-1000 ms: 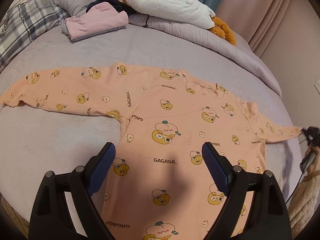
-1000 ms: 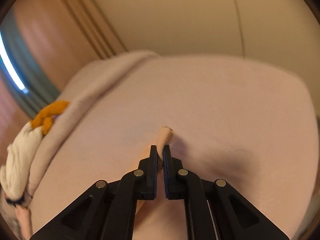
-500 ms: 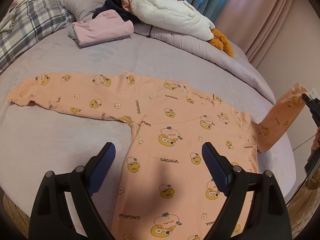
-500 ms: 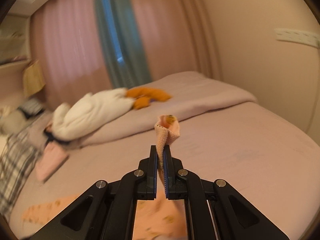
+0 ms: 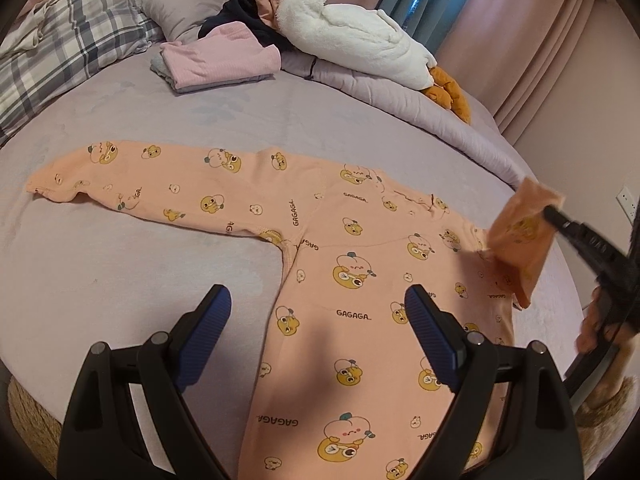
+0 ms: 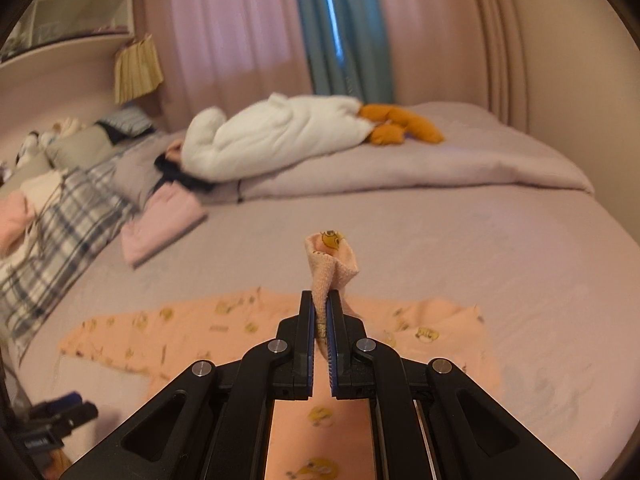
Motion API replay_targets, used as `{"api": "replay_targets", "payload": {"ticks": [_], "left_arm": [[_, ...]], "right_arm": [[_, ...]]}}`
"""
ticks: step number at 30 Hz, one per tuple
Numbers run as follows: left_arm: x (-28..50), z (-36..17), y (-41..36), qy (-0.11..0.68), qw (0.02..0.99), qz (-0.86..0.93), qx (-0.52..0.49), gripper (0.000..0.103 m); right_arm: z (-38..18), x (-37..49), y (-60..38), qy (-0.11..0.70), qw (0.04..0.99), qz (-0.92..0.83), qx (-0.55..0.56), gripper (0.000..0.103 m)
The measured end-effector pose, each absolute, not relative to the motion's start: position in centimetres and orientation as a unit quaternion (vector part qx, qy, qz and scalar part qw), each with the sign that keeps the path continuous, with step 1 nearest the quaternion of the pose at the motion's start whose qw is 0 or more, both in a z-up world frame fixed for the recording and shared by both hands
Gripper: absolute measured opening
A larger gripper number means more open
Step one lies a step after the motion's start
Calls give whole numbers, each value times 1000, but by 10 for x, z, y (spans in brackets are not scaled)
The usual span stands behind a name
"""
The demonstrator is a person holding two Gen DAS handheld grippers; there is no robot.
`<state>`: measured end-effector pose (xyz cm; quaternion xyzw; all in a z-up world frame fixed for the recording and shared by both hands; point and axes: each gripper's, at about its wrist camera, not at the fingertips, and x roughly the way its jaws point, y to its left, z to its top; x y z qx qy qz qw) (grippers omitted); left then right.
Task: Fold small clothes
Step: 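Fold the held sleeve across the sleepsuit body with the right gripper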
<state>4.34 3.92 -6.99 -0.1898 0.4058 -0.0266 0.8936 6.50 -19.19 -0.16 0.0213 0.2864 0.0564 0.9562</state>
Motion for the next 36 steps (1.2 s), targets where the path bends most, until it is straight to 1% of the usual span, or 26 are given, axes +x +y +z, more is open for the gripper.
{"api": "replay_targets", "payload": {"ticks": [5,10,15,23,27,36], "left_arm": [[40,-70,41,405,894,-29,-191,89],[39,-70,43,405,892,-31,-196,89],[39,-70,43,405,892,-30,-197,89],[38,-69,46,405,892,-27,-200,89],[40,-70,47,406,891,-24,-200,89],[41,-67,45,406,892,-22,-199,89]], "right_arm": [[-22,68,-183,321,943,73,49,6],[-37,69,-182,339,931,75,108,6],[-46,68,-165,350,928,80,103,6],[-74,77,-148,393,911,72,100,7],[-83,82,-137,412,905,76,80,7],[-116,87,-138,456,881,82,95,7]]}}
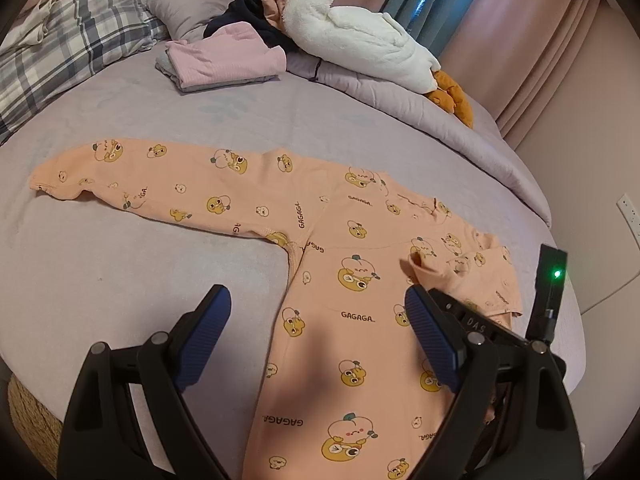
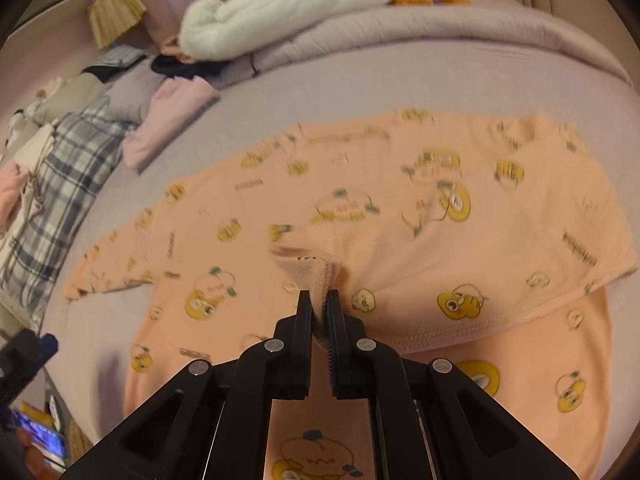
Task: Fold small clothes
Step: 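Fold the held sleeve across the sleepsuit body with the right gripper, then open the right gripper to release the sleeve onto the body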
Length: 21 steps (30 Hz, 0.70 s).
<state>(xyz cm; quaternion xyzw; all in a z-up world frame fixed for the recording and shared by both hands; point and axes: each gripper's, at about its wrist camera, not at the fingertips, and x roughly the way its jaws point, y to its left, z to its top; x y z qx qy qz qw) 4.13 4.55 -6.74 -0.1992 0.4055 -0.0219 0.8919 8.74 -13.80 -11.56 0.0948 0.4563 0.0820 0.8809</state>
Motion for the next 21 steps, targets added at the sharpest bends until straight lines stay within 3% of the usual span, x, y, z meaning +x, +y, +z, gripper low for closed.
{"api": "replay_targets", "payload": {"ticks": [4,6,8,10,21], "left_arm": [[43,-68,45,409,890,-21,-202,89],[44,-68,44,411,889,-20,-202,89],[44,-65,43,411,889,-23,-200,89],[44,-62,41,408,891,-23,-196,89],[62,-38,16,393,899,-46,-187,89]], "right_arm": [[-114,87,-140,459,880,84,93,8],[-112,85,-141,463,878,87,92,15],[-108,80,-142,456,880,99,89,43],[-97,73,-147,435,889,108,96,59],[-29,49,-194,326,931,98,135,77]]}}
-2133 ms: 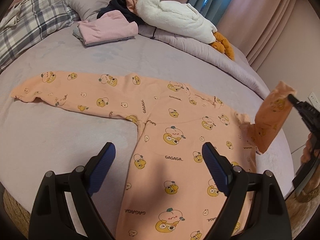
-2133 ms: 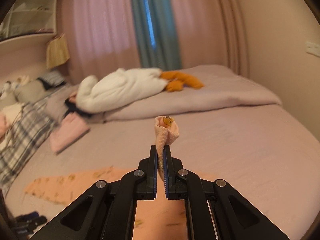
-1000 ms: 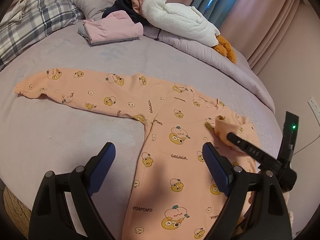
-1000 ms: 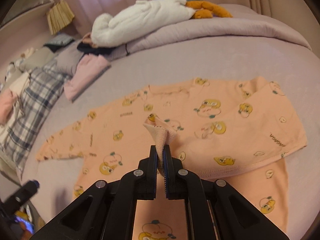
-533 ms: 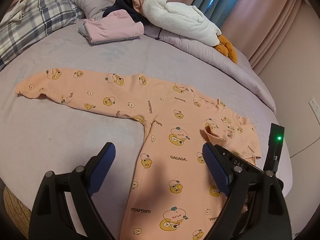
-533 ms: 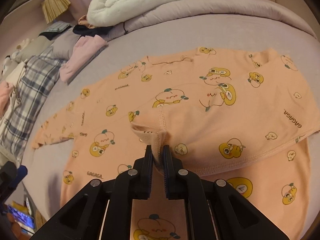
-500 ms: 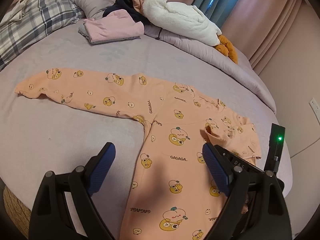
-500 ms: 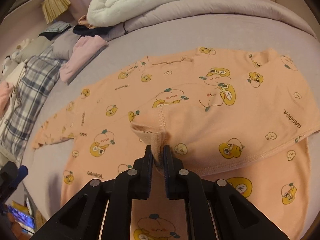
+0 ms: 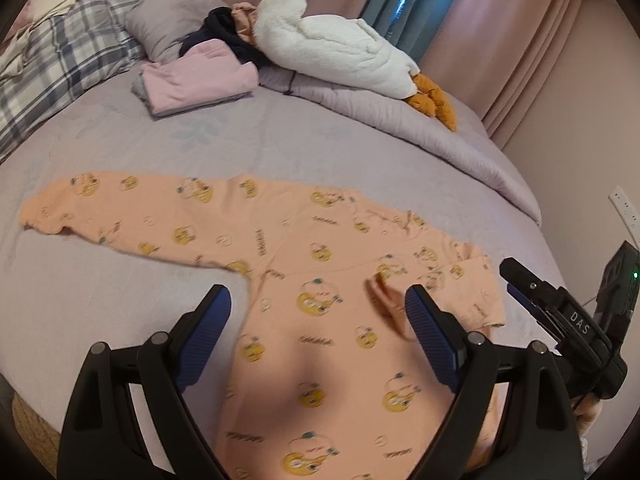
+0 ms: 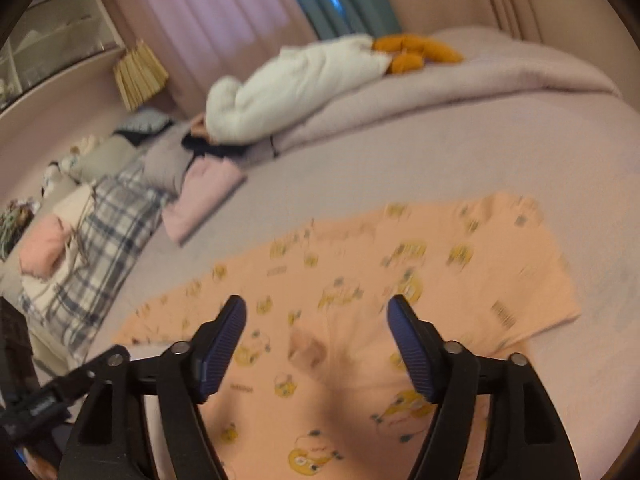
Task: Fold small clothes
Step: 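Open the right gripper to release the sleeve onto the body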
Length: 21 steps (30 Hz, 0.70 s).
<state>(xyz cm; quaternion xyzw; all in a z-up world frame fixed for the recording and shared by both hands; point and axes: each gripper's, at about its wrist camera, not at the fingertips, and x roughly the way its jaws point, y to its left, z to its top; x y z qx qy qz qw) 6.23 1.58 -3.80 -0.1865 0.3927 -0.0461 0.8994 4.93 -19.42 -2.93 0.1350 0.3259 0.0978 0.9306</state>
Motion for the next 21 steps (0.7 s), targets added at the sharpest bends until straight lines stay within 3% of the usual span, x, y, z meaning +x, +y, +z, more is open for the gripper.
{"api": "replay_targets", "payload": {"ticks": [21], "left_arm": [[98,-88,-35,468,860,-75,-192,88]], "right_arm": [[-57,49,-263,354,919,-12,172,77]]}}
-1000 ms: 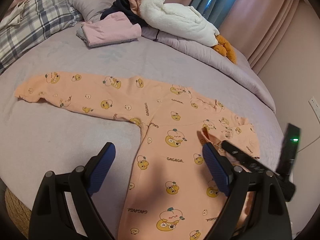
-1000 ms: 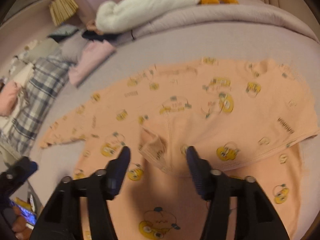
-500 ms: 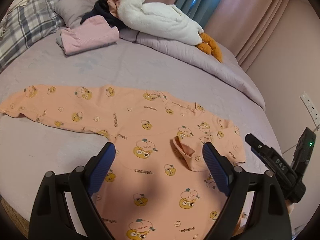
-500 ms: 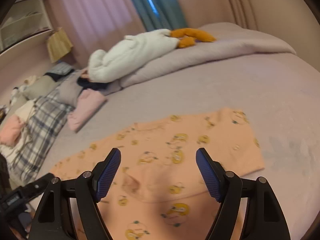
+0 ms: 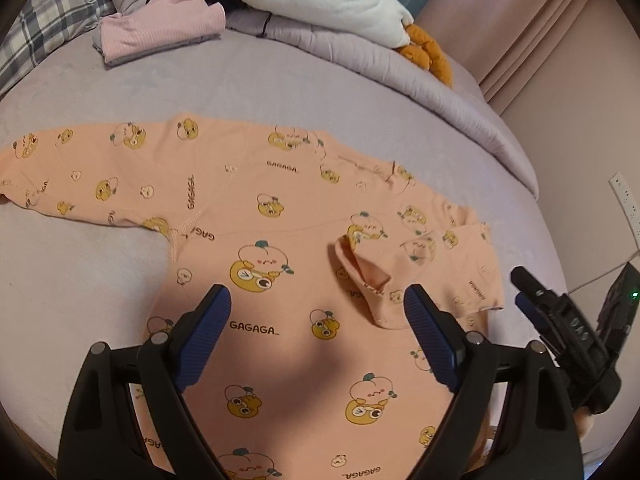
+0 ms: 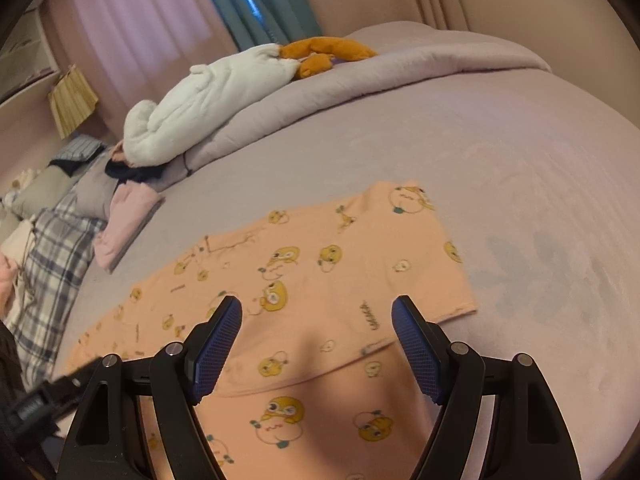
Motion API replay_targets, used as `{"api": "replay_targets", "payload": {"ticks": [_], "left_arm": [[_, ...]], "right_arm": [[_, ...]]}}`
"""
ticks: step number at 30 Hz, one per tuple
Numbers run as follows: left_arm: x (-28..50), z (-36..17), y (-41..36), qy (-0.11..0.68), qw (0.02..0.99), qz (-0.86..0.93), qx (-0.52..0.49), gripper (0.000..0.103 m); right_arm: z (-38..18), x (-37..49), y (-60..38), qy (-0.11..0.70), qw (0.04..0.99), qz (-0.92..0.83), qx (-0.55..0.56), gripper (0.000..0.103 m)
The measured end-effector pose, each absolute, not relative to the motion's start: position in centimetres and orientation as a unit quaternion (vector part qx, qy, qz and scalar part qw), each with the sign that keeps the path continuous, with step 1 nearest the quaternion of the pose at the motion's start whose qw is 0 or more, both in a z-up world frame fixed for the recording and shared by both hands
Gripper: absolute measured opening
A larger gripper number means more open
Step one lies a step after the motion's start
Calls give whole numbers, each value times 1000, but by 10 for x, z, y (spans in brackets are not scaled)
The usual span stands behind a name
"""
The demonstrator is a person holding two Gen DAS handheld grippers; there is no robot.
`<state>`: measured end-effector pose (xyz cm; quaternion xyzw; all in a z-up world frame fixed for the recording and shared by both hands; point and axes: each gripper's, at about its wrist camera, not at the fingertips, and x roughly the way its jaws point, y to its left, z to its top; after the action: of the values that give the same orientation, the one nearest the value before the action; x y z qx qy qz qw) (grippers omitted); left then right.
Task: Fold small clothes
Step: 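Open the right gripper to release the sleeve onto the body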
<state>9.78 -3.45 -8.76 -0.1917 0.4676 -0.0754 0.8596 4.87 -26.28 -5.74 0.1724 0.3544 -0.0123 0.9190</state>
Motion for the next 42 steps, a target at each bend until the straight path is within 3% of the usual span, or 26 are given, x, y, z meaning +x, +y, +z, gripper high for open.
{"api": "replay_targets", "payload": {"ticks": [13,29,42], "left_arm": [[90,-98,-27,474,854,-68,-202,88],[91,-97,-23,470,855,-60,-210,88],[96,-98,-33,476,852,-73,-205,88]], "right_arm": [[-59,42,-266,355,913,-1,202,77],[-45,52,-240,324,931,-78,152,77],[-72,53,-275,355,913,-108,171,77]]}}
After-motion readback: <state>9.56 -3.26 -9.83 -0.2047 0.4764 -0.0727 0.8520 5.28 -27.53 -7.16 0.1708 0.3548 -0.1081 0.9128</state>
